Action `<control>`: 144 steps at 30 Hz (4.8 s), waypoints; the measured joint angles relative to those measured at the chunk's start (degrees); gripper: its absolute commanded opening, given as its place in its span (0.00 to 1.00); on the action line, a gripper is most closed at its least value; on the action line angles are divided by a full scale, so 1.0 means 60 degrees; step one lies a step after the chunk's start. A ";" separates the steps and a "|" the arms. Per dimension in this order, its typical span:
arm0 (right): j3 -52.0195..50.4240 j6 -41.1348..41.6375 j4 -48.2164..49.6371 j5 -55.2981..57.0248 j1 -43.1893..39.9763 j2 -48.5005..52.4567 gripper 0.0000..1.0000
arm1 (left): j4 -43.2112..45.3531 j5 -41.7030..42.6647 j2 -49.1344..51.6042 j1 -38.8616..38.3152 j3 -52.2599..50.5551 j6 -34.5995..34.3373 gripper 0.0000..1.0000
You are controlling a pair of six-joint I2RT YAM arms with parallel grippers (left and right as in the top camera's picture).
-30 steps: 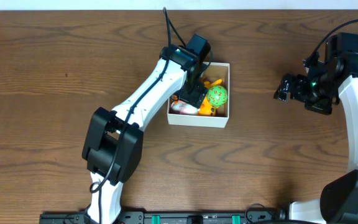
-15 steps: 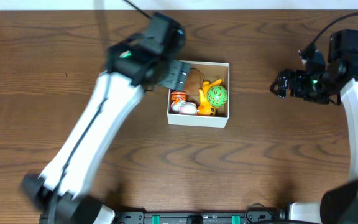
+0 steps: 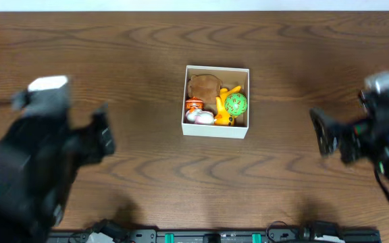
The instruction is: Pack container
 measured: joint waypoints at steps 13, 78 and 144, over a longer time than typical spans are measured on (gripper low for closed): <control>-0.0004 -0.0146 -0.1195 -0.0025 0.0004 -0.1005 0.99 | -0.0514 -0.0397 -0.0608 0.0004 0.0033 -0.0372 0.98; -1.2608 -0.1588 0.4262 -0.0178 0.0007 -0.7960 0.99 | -0.0510 -0.0532 -0.0608 0.0004 0.0033 -0.0379 0.98; -1.2622 -0.1592 0.4350 -0.0204 0.0015 -0.7978 0.99 | 0.9792 0.2922 -0.7078 0.4492 -1.2786 0.1953 0.98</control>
